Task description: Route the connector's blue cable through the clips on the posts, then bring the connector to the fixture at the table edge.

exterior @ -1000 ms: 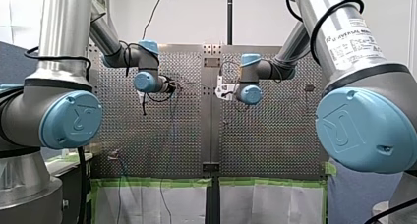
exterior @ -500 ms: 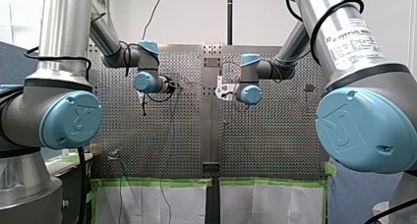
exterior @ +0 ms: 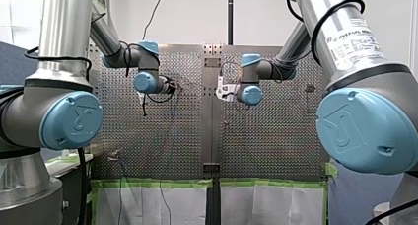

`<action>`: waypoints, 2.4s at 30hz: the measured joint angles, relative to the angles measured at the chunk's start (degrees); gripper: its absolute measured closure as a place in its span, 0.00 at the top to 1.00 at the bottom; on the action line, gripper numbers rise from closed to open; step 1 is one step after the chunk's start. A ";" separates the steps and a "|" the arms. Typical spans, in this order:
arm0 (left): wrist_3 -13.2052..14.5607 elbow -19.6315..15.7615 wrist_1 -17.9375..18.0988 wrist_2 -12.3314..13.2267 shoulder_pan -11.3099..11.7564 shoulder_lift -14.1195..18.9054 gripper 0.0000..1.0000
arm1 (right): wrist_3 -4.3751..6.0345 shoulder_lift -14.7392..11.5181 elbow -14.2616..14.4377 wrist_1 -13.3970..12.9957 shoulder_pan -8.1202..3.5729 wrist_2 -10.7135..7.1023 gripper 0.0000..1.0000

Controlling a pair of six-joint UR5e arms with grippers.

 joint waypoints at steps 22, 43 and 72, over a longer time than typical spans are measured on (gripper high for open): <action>1.90 1.87 2.57 -7.34 -8.14 -0.44 1.00 | -0.04 0.00 0.00 0.02 -0.11 -0.06 0.00; 3.03 8.90 -0.08 -17.39 -12.68 -5.55 1.00 | 0.00 0.00 -0.01 0.34 0.16 -0.06 0.00; 4.86 16.73 -2.67 -21.18 -12.12 -11.97 1.00 | -0.25 0.00 0.00 1.46 0.43 -0.06 0.00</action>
